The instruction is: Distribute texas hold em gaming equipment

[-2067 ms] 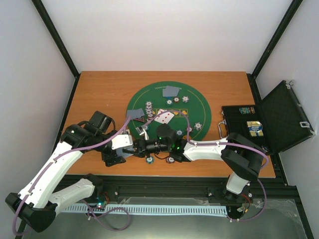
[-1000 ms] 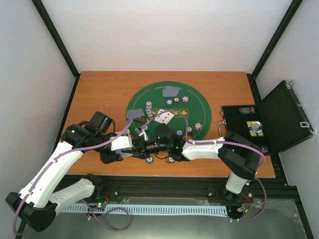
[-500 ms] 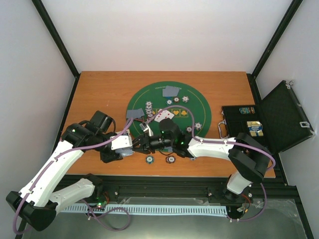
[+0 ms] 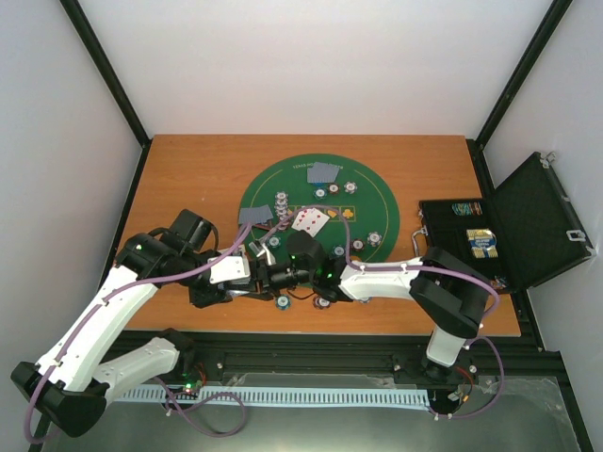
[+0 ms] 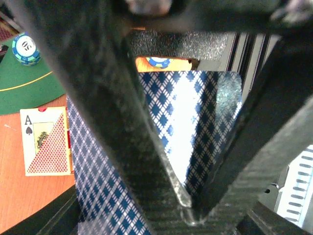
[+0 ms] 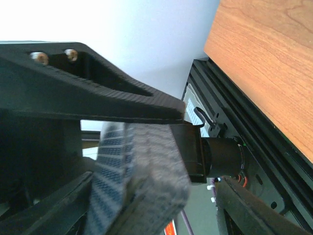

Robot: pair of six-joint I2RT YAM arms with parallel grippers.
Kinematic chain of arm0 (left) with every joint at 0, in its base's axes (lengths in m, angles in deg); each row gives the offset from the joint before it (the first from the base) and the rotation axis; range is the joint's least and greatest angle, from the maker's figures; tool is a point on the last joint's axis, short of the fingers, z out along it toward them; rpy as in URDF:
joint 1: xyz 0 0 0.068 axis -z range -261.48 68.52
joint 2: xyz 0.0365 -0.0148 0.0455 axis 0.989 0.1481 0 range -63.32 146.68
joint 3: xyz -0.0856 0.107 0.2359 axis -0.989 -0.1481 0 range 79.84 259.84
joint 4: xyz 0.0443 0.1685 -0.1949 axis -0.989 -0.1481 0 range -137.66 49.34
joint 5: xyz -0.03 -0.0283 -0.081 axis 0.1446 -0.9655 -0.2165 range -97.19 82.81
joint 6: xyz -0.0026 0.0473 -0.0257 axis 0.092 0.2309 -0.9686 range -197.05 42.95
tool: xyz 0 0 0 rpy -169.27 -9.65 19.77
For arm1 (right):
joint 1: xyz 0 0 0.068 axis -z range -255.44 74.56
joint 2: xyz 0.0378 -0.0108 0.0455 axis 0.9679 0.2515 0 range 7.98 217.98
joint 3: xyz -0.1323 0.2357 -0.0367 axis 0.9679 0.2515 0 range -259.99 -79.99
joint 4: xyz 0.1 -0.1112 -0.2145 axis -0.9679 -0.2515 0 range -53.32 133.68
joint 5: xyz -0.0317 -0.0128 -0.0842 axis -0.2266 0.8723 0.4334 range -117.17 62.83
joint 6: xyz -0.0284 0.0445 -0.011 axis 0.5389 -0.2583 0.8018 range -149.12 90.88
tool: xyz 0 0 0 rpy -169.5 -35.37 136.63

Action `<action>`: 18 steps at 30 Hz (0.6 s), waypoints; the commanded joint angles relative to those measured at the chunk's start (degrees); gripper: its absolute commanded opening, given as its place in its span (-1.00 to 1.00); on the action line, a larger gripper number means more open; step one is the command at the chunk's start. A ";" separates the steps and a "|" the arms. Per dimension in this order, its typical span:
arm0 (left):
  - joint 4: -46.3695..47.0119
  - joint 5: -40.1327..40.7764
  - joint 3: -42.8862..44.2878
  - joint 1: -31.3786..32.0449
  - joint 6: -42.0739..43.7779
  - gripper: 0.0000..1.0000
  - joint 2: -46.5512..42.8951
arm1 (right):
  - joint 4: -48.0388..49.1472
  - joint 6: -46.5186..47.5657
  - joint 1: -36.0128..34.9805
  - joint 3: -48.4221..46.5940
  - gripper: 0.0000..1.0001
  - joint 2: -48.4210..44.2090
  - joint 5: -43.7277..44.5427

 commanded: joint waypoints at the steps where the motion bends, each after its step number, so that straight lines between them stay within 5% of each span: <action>1: -0.62 -1.12 2.59 0.14 0.49 0.06 -0.13 | 1.48 -0.44 -0.78 -1.70 0.28 2.12 -0.31; 18: -1.67 -2.12 4.29 0.09 -0.15 0.06 -0.28 | -9.98 5.11 3.07 3.05 -0.34 -5.60 2.45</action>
